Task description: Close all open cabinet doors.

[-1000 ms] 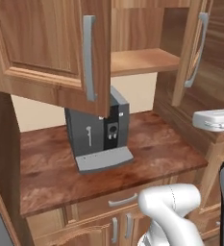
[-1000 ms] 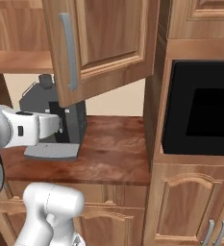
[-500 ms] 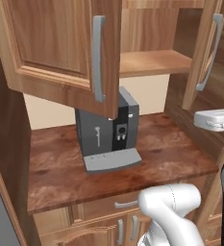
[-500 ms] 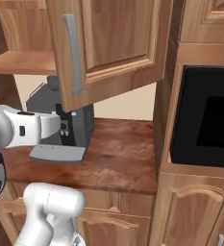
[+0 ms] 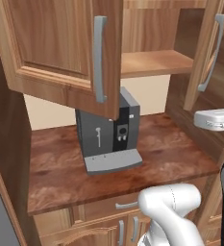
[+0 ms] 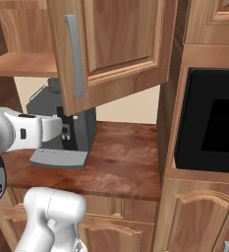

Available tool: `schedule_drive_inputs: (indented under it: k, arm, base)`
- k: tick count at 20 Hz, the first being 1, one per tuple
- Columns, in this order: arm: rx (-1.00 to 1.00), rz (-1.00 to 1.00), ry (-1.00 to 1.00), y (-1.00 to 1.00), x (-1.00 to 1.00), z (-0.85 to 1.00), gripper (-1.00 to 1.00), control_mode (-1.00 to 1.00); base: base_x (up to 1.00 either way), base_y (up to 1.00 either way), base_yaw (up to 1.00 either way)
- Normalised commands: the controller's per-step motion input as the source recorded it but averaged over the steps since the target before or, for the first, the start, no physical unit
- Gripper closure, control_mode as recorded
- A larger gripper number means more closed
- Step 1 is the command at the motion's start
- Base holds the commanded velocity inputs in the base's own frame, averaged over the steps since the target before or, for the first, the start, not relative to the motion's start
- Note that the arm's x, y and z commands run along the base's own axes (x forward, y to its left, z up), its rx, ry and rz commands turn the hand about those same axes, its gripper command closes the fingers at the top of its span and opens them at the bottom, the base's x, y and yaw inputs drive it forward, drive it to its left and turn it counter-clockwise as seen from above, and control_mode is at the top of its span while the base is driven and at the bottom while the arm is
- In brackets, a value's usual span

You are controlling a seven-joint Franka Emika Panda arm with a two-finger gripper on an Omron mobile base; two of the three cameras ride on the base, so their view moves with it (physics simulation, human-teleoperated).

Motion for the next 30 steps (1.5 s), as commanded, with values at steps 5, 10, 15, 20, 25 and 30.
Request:
schedule_drive_inputs:
  k: [5,10,15,20,25,30]
  arm:
    - [0.00,0.00,0.00,0.00,0.00,0.00,-1.00,1.00]
    - [-0.01,0.01,0.08,0.14,0.05,-0.11,-1.00,-1.00]
    - [0.00,0.00,0.00,0.00,0.00,0.00,-1.00,-1.00]
    - [0.00,0.00,0.00,0.00,-0.09,0.00,-1.00,-1.00]
    - [0.00,0.00,0.00,0.00,-0.34,0.00,-1.00,-1.00]
    - [0.00,0.00,0.00,-0.13,-0.31,0.11,-1.00,-1.00]
  base:
    - [0.15,0.29,0.04]
    - [0.02,0.06,0.01]
    - [0.00,0.00,0.00]
    - [0.00,0.00,0.00]
    - [0.00,0.00,0.00]
    - [0.00,0.00,0.00]
